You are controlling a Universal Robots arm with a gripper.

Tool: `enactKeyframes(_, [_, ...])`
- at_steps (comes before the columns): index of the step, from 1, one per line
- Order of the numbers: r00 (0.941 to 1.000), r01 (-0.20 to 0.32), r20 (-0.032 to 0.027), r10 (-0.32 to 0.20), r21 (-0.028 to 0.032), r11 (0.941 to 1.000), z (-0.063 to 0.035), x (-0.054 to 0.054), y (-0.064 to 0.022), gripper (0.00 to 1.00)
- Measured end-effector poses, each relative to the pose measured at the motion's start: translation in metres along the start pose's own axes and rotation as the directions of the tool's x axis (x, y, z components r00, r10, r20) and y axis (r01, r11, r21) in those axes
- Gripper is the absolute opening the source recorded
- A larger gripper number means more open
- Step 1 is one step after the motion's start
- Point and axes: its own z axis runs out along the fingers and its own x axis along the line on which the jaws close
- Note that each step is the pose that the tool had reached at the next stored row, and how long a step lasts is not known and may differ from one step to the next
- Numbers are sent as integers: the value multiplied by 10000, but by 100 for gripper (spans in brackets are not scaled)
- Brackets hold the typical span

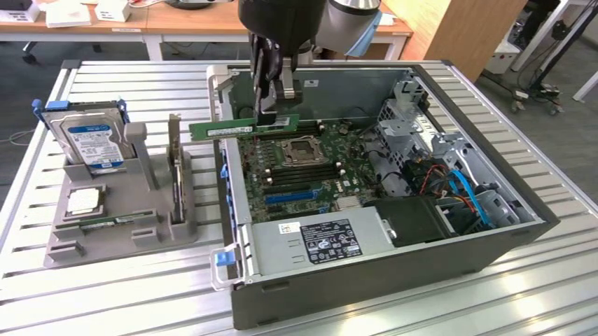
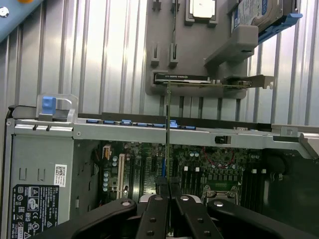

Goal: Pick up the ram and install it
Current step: 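Pick up the ram and move it above insertion slot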

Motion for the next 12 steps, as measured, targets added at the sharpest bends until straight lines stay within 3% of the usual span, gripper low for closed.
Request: enactKeyframes(12, [10000, -1, 0, 1, 0, 10000, -5, 5, -105, 12])
